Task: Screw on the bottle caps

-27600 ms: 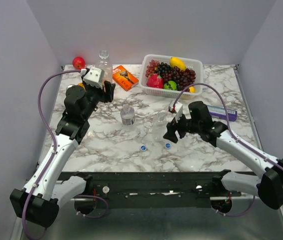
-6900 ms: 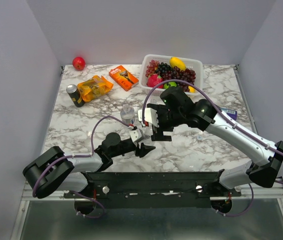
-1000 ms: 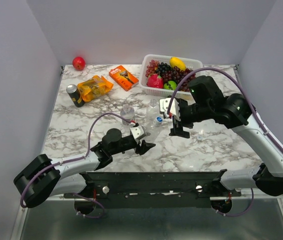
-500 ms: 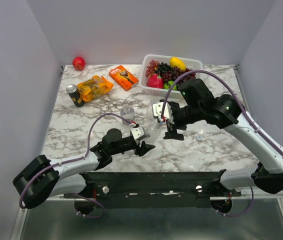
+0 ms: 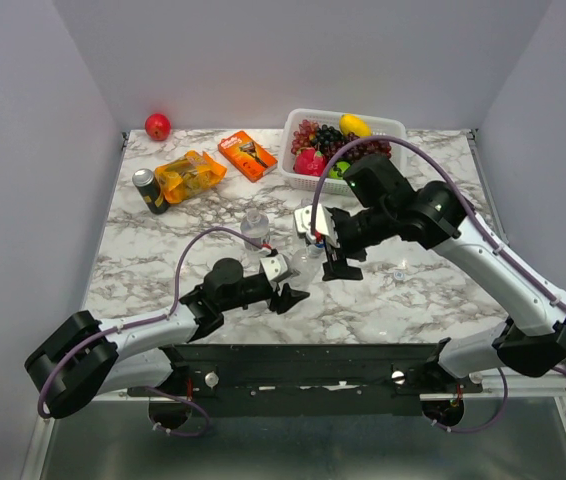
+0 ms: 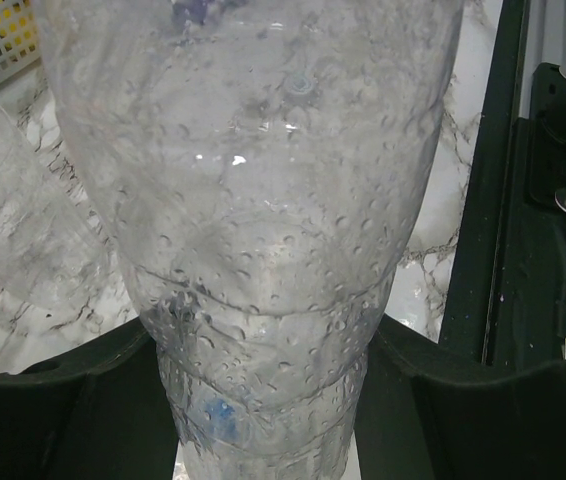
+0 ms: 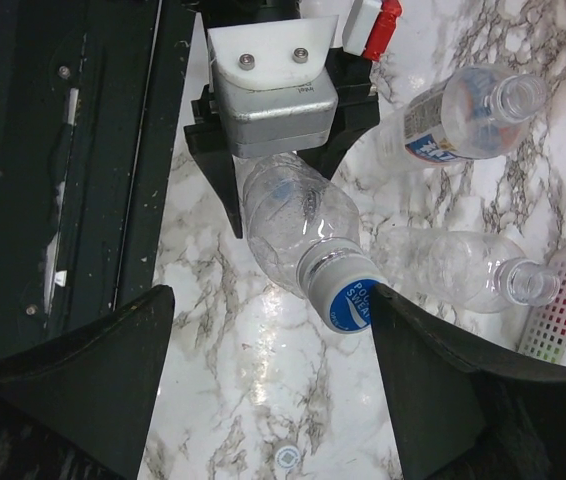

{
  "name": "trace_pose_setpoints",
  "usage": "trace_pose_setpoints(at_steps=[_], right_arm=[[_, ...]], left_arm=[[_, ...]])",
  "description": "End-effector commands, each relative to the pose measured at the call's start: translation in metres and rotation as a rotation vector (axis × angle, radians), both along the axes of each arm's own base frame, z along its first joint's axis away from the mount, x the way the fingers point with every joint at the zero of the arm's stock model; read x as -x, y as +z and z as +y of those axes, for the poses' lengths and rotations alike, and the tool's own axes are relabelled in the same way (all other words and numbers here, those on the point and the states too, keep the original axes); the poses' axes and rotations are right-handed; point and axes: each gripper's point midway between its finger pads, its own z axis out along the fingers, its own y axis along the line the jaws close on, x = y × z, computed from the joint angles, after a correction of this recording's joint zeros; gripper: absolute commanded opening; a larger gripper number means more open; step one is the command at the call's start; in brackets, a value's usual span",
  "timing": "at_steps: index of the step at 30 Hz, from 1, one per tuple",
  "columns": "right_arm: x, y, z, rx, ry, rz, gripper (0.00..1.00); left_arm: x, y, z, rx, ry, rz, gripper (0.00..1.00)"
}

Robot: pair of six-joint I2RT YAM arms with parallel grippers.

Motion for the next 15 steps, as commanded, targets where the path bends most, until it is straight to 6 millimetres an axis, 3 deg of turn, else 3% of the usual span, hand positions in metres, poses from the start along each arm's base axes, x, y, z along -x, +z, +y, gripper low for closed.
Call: trace_pose_setpoints(at_steps=[1,6,10,15], right_arm=[[0.010,0.004,-0.004,0.028,-0.015,0.050,0.86],[-0.009,0.037,-0.013,-0.034,-0.139,-0.079,0.91],[-0.008,0.023,-0.017,-0.006,-0.151,-0.063,0.97],[-0.015,0.013,-0.008,-0.001,-0.128,-0.075,1.00]], left_arm=[[-0.008,0.019,-0.002,0.062,0.028,-0.072,0.00],[-0.005,0.009,0.004,0.047,0.043,-0.031,0.00],[-0.003,0.006,0.004,0.038,0.031,-0.033,0.00],[-0.001,0.012,-0.002,0.051,0.000,-0.031,0.00]])
